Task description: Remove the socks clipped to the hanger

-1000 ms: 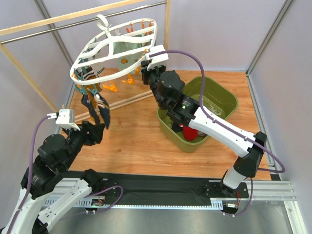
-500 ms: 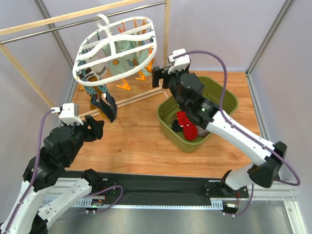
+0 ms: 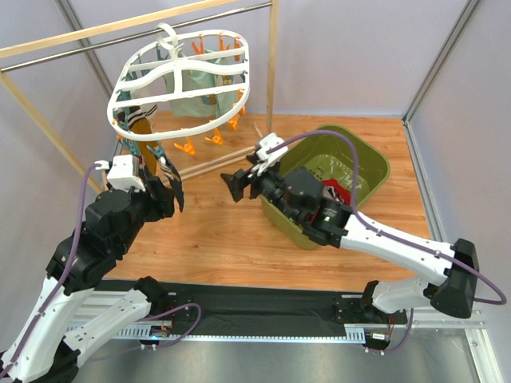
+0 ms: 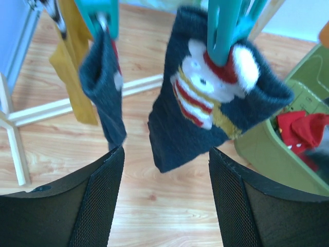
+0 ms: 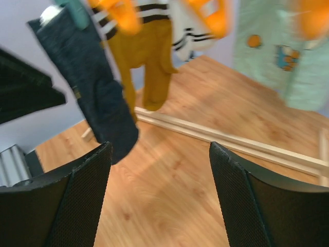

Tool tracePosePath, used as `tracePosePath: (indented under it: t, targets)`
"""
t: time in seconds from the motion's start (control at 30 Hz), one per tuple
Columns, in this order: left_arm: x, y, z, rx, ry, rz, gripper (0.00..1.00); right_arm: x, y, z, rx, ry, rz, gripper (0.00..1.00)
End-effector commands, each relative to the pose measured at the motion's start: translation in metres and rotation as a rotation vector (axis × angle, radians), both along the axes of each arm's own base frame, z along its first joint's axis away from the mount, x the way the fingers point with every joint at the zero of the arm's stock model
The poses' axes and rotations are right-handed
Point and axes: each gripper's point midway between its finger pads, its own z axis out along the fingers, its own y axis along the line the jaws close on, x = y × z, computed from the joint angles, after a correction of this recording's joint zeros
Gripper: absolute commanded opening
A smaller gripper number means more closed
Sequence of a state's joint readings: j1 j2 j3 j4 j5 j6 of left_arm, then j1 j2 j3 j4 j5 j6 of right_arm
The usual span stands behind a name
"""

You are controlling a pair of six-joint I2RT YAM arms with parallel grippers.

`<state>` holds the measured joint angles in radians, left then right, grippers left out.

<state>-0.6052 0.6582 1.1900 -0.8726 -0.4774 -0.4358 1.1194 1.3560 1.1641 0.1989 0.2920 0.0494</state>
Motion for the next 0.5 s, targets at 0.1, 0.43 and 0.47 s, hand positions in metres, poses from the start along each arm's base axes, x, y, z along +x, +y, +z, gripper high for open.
tracePosePath:
  t: [0.1,0.43,0.47]
  targets:
    - [0.006,-0.006,0.056,-0.022,-0.142,-0.049,0.73,-0.024,0.07,0.008,0.134,-0.091,0.168,0.79]
    - [0.009,-0.03,0.079,-0.022,-0.172,-0.173,0.72,-0.005,0.137,-0.016,0.138,-0.175,0.174,0.88]
    - [0.01,-0.031,0.077,-0.02,-0.168,-0.18,0.72,-0.003,0.141,-0.01,0.153,-0.181,0.165,0.88]
